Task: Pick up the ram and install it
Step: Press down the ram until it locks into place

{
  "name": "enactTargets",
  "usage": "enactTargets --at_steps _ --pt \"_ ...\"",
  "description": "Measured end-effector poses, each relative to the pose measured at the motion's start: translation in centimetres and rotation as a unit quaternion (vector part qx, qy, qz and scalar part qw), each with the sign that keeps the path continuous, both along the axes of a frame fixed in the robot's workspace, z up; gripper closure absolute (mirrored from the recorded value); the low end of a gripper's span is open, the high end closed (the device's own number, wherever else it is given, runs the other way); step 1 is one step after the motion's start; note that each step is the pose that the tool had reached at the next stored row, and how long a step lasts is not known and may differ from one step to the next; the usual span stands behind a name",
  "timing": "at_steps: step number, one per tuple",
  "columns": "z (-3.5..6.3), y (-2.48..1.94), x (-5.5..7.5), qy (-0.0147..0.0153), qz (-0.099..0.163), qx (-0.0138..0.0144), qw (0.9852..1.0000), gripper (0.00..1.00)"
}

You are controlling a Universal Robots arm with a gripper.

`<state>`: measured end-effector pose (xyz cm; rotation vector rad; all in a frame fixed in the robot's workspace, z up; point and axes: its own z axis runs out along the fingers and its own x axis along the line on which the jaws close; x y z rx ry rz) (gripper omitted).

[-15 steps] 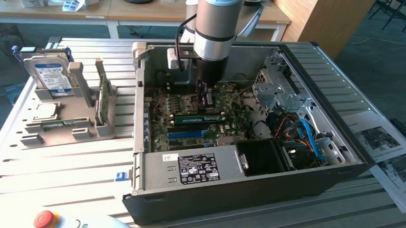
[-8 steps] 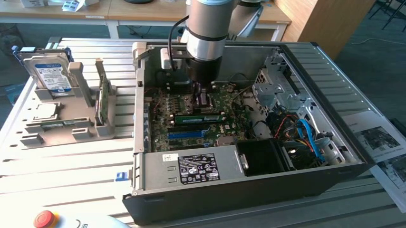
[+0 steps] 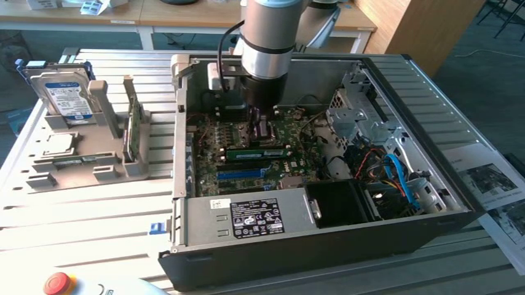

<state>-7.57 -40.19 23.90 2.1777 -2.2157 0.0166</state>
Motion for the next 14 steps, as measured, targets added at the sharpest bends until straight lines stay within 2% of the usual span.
enactTargets --at_steps 7,14 --pt "0.00 -0.43 0.00 0.0000 0.000 0.0000 1.0000 0.90" --pt "-0.20 -0.44 0.00 0.0001 0.000 0.0000 1.0000 0.90"
